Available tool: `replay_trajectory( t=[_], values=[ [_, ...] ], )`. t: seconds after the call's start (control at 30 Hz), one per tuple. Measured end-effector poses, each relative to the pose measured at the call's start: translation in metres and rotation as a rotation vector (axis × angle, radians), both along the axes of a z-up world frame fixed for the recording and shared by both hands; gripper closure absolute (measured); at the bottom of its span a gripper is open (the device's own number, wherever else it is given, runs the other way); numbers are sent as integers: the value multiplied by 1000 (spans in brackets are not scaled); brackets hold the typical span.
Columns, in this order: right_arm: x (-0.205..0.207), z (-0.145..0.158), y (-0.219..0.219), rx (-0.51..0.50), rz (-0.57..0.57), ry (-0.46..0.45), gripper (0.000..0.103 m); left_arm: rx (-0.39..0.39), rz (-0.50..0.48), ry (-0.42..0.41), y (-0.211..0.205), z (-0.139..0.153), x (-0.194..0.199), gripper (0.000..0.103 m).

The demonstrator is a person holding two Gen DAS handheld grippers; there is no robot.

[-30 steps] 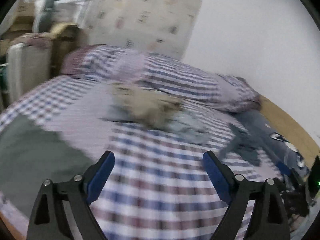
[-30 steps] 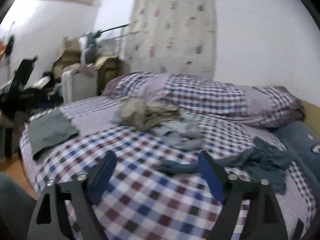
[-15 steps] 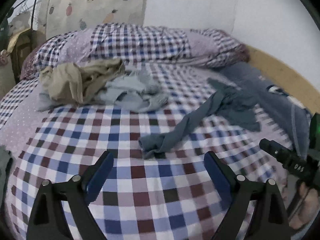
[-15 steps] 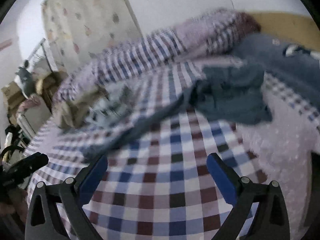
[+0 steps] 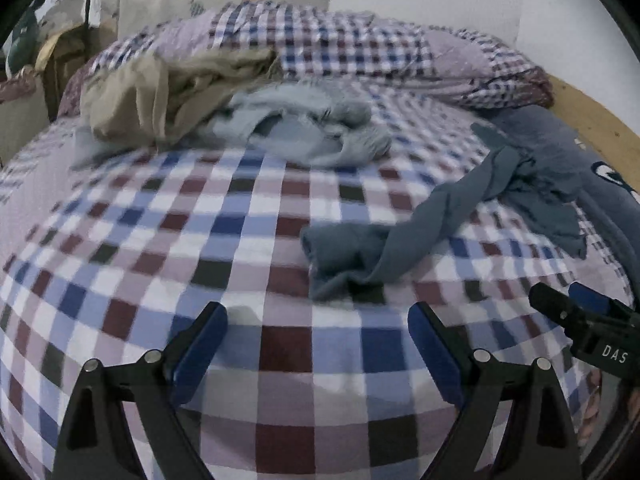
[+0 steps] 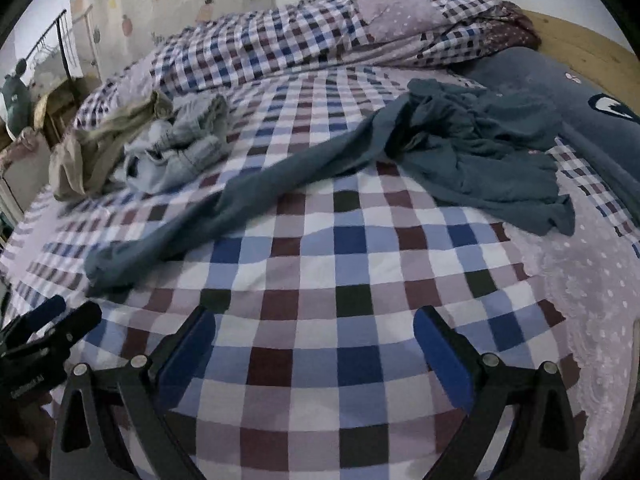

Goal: Fold clothes

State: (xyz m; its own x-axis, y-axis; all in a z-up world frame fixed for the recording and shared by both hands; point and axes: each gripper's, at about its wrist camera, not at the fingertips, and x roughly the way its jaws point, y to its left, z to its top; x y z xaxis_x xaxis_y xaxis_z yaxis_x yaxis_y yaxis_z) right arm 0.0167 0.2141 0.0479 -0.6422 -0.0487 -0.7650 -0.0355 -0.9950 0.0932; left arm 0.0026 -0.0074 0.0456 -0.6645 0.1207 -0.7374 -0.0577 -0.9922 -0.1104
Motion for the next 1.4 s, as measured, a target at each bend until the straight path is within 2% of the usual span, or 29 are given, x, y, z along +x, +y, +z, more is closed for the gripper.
replay_trajectory(
  t=[0.17,0.33,0.43,0.73,1.4],
  values=[
    [-6,-15,-7,15,-1,-49,1,-56,1,-9,9,-7,-1,5],
    [-7,-21,-10,36,-7,-45,1,-93,-5,-8,14,-12,-1,1],
    [-6,-25,-17,84,-6,-38,0,-109,-3,-10,16,-15,-2,0],
    [-6,-27,-17,84,-7,-25,0,-131,0,-10,19,-17,-4,0],
    [-5,-27,-17,83,-8,-21,0,-109,1,-10,17,-20,-5,0]
  ],
)
